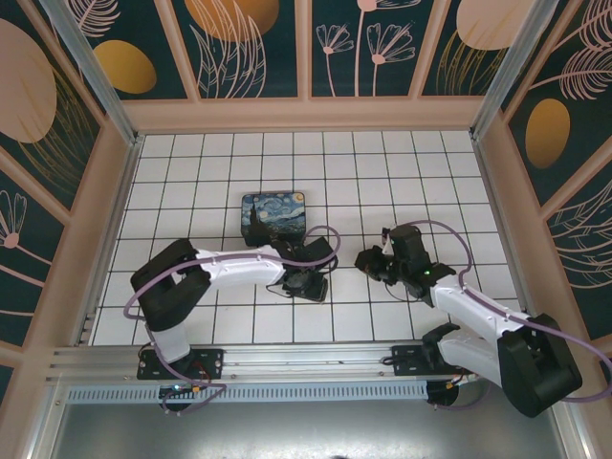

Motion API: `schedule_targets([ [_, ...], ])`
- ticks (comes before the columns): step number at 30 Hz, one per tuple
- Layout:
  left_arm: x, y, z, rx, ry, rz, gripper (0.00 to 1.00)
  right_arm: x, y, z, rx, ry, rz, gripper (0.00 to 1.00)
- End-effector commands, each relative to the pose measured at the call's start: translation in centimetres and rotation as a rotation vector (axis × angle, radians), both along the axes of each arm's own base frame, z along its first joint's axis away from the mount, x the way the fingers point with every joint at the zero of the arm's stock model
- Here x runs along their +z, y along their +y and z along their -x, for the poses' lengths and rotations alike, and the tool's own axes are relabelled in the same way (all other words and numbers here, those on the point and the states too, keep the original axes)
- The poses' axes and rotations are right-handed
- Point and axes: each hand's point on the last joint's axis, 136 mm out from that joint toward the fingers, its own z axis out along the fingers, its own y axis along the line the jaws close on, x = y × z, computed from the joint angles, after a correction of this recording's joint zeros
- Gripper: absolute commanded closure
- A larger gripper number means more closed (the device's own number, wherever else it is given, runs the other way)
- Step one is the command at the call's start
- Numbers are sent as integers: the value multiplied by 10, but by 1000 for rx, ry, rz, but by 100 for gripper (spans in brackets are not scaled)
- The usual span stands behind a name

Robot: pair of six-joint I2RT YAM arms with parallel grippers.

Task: Unlock the padlock with the key

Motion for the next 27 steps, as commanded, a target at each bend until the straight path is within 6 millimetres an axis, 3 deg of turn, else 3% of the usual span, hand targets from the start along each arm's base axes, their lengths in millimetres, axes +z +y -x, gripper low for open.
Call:
schedule_targets([
  [1, -2, -7, -4, 6, -3, -9, 56, 4, -4, 0, -2, -19, 2, 90],
  [11, -13, -4, 3, 9, 0, -96, 73, 9, -3, -1, -1, -39, -21, 90],
  [17, -16, -5, 5, 42, 6, -92, 88, 7, -1, 1, 14, -38, -31, 90],
  [22, -3, -10, -3, 84, -30, -54, 94, 6, 2, 5, 45, -38, -42, 90],
  [27, 25, -19, -20, 98, -78, 27, 100, 11, 8, 12, 108, -50, -52, 90],
])
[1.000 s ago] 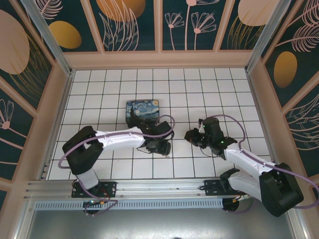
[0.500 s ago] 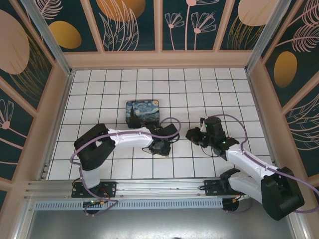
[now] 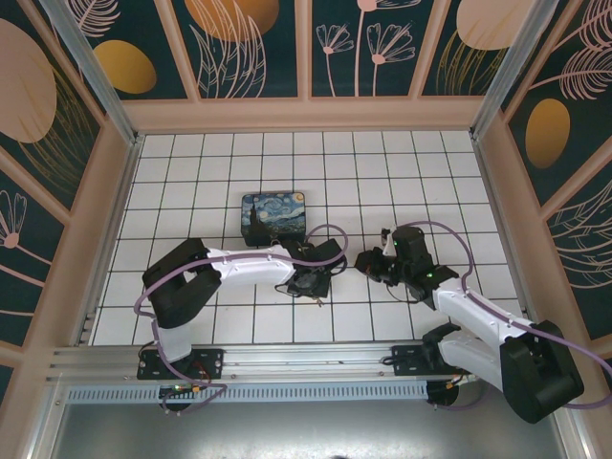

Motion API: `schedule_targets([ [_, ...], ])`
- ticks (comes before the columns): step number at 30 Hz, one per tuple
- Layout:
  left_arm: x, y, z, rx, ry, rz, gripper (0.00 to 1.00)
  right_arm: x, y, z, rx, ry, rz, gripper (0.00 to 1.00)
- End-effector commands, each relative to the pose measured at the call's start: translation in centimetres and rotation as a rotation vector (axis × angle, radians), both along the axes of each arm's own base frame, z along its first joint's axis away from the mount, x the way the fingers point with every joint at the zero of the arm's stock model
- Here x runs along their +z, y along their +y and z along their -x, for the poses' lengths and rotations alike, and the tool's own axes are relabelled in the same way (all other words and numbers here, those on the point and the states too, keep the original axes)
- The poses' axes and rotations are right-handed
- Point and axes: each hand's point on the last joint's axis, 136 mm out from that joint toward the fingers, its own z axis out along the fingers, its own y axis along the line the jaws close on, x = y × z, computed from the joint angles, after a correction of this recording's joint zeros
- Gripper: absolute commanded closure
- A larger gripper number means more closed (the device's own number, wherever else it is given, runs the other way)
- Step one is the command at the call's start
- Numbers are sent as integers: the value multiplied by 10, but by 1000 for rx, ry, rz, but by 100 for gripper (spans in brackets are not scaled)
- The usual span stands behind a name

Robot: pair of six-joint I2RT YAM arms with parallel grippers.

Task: Unlock the padlock with the key

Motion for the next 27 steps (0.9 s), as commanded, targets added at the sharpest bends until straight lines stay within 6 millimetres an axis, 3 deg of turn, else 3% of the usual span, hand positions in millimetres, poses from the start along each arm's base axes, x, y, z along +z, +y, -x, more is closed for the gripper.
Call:
schedule_targets([
  [1, 25, -8, -16, 27, -48, 68, 100, 6, 4, 5, 52, -31, -11, 90],
  [7, 40, -2, -32, 63, -55, 200, 100, 15, 10, 9, 81, -41, -48, 90],
  [8, 52, -3, -35, 62, -72, 242, 100, 16, 11, 10, 88, -40, -53, 90],
  [11, 63, 0, -38, 63, -79, 299, 100, 20, 18, 15, 125, -44, -80, 90],
  [16, 95, -6, -41, 51, -76, 456, 100, 42, 45, 28, 251, -157, -148, 81],
  [20, 127, -16, -38, -28, -84, 554, 100, 64, 56, 29, 320, -274, -207, 75],
  [27, 162, -26, -33, -102, -62, 663, 100, 102, 69, 31, 451, -514, -168, 63],
])
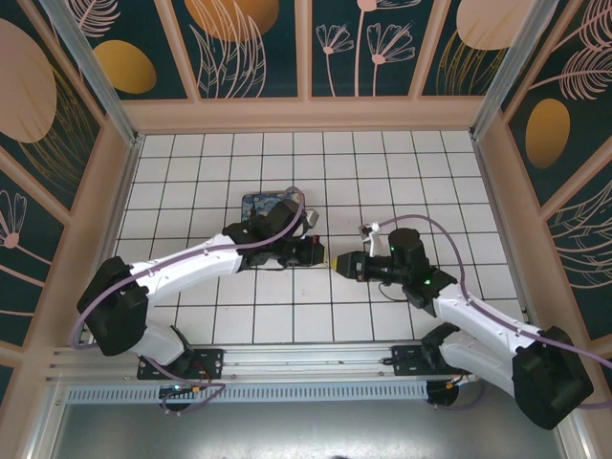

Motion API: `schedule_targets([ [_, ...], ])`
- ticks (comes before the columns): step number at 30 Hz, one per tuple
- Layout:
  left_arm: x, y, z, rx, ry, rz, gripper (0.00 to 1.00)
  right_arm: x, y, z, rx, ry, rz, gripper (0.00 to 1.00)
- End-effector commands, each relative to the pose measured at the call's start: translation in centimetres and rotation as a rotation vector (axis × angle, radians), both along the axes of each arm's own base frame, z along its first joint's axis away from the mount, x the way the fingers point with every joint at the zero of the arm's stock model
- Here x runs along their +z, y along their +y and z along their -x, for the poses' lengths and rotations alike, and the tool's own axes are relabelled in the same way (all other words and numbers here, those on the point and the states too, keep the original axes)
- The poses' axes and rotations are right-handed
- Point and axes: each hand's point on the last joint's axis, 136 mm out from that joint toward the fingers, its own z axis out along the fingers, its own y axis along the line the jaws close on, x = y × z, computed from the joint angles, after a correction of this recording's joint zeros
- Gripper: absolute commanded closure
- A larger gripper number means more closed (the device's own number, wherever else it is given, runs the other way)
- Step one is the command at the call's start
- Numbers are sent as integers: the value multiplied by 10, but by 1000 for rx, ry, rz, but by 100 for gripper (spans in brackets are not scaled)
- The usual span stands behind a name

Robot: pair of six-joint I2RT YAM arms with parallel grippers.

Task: Unlock the padlock with the key

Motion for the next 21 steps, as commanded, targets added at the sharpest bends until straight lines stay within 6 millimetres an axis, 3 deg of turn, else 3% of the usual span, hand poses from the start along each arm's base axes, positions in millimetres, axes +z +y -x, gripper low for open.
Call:
schedule_targets([
  [1, 35, -11, 0, -66, -27, 108, 100, 41, 14, 1, 100, -235, -28, 62],
  [8, 56, -16, -3, -79, -7, 180, 100, 44, 15, -1, 99, -324, 2, 60],
  [21, 64, -27, 4, -135, 32, 217, 100, 49, 9, -19, -2, -399, 60, 66],
])
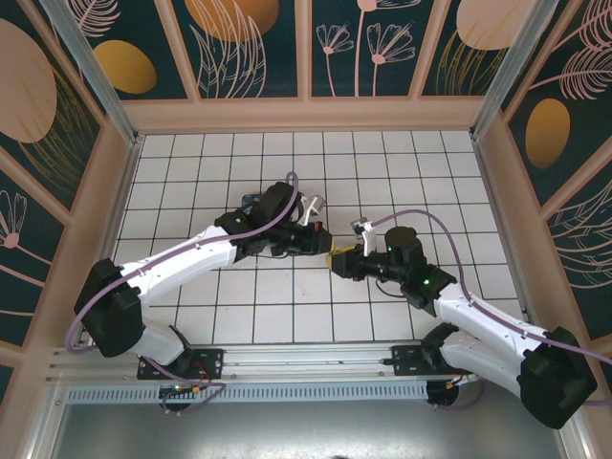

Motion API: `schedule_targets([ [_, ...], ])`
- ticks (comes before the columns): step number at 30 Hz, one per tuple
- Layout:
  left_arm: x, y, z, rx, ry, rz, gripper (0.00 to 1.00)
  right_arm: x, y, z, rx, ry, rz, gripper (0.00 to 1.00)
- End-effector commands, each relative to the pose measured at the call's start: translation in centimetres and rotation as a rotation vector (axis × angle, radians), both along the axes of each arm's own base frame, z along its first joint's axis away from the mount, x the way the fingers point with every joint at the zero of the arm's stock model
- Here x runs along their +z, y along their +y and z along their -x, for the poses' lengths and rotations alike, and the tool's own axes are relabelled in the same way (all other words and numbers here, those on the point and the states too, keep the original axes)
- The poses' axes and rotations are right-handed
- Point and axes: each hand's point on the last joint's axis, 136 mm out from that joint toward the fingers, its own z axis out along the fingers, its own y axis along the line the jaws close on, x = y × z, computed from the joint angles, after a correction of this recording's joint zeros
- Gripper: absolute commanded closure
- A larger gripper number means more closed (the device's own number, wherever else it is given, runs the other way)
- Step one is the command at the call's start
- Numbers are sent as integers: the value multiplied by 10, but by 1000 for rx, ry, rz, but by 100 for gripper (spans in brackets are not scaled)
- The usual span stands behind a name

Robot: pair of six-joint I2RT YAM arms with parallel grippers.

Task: Unlock the padlock with the key

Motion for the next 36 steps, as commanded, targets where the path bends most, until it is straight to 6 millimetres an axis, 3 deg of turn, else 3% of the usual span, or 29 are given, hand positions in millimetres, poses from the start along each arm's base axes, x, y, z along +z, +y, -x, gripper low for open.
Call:
schedule_targets([
  [1, 11, -8, 2, -37, 4, 38, 100, 30, 2, -11, -31, -115, -33, 69],
  [6, 5, -6, 1, -30, 8, 14, 100, 35, 5, -10, -13, -110, -44, 88],
  [8, 3, -4, -3, -9, 1, -6, 100, 34, 6, -9, -4, -95, -46, 90],
  [9, 2, -2, -6, 6, -4, -15, 100, 33, 7, -7, 4, -82, -43, 86],
  [12, 3, 2, -8, 19, -9, -23, 100, 21, 0, -6, -11, -38, 10, 60],
  [14, -1, 5, -9, 19, -14, -56, 100, 16, -10, -10, -44, -19, 39, 55],
  [19, -4, 5, -5, -2, 0, -65, 100, 27, -17, -16, -44, -54, 53, 53],
  [27, 0, 2, -5, -5, 10, -48, 100, 42, 0, -18, 37, -116, 10, 56],
  [36, -1, 1, -7, 6, 45, -14, 100, 49, 12, 3, 162, -185, -18, 53],
])
